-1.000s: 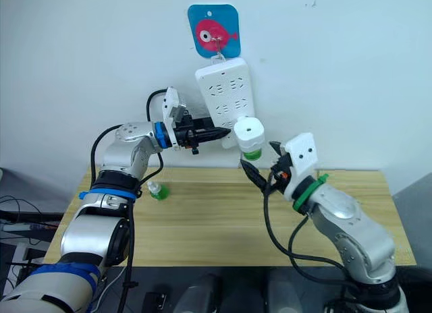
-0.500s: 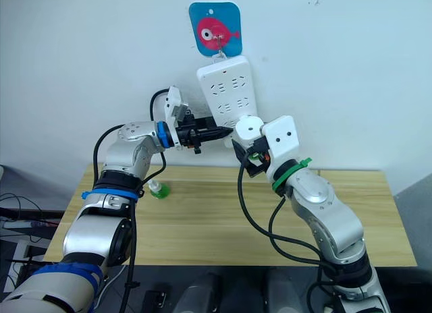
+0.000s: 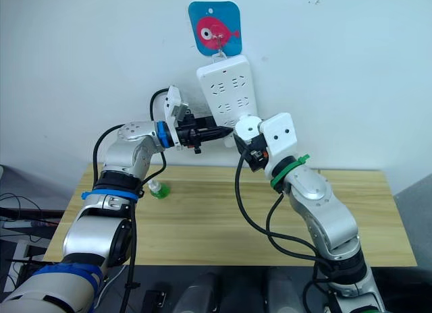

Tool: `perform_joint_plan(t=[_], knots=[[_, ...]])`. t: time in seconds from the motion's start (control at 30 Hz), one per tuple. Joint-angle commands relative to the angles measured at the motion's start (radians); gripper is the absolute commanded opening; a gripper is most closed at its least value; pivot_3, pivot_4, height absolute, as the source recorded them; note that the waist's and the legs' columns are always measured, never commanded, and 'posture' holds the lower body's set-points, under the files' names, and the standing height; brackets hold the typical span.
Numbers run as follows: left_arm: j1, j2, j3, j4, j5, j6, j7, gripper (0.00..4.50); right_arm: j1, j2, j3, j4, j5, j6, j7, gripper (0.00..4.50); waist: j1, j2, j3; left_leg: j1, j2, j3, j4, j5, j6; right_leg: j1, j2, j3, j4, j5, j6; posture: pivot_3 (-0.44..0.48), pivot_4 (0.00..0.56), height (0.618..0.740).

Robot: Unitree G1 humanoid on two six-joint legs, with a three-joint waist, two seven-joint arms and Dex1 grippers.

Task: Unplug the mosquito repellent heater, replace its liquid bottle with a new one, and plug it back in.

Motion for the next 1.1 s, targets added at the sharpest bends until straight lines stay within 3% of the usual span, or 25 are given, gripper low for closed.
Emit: perform_joint_plan(t=[0.03, 0.4, 0.53, 0.77, 0.93, 1.1], knots=[[-0.028, 0.004, 0.024, 0.006, 0.005, -0.014, 0.053, 1.30, 0.056, -0.031, -0.012, -0.127, 0.002, 0.008, 0.028, 3.07, 0.002, 0.000, 0.000, 0.000, 0.000, 0.000, 0.000, 0.000, 0.000, 0.000, 0.000, 0.000, 0.000, 0.000, 0.000, -0.001, 0.264, 0.740], [-0.013, 0.012, 0.028, 0.007, 0.010, -0.031, 0.065, 1.30, 0.130, -0.006, -0.054, -0.176, 0.021, 0.024, 0.032, 3.07, -0.010, 0.000, 0.000, 0.000, 0.000, 0.000, 0.000, 0.002, 0.002, 0.001, 0.000, 0.000, 0.000, 0.000, 0.000, 0.000, 0.253, 0.740], [0.017, 0.028, 0.031, -0.029, 0.003, -0.028, 0.067, 2.67, 0.168, 0.001, -0.120, -0.147, 0.053, -0.019, 0.063, 3.07, -0.018, 0.000, 0.000, 0.001, 0.000, 0.000, 0.000, 0.003, 0.002, 0.001, 0.000, 0.000, 0.001, 0.000, 0.000, 0.001, 0.248, 0.740], [0.146, 0.062, 0.072, -0.205, 0.006, -0.009, 0.191, 4.48, 0.181, 0.025, -0.244, -0.084, 0.145, -0.047, 0.104, 3.07, -0.026, 0.001, 0.000, 0.001, 0.002, 0.001, -0.002, 0.005, -0.002, -0.001, 0.000, 0.000, 0.001, 0.000, -0.001, 0.005, 0.239, 0.740], [0.315, 0.093, 0.131, -0.442, 0.019, 0.016, 0.363, 4.48, 0.172, 0.063, -0.329, -0.044, 0.240, -0.011, 0.093, 3.07, -0.031, 0.002, 0.001, 0.003, 0.004, 0.002, -0.003, 0.006, -0.002, -0.001, 0.000, 0.000, 0.002, 0.002, -0.003, 0.014, 0.234, 0.740], [0.464, 0.119, 0.184, -0.707, -0.036, 0.110, 0.447, 4.48, 0.150, 0.081, -0.411, 0.009, 0.344, 0.045, 0.077, 3.07, -0.018, 0.002, 0.001, 0.002, 0.003, 0.002, -0.003, 0.006, -0.004, -0.001, 0.000, 0.000, 0.000, 0.002, -0.003, 0.049, 0.230, 0.740]])
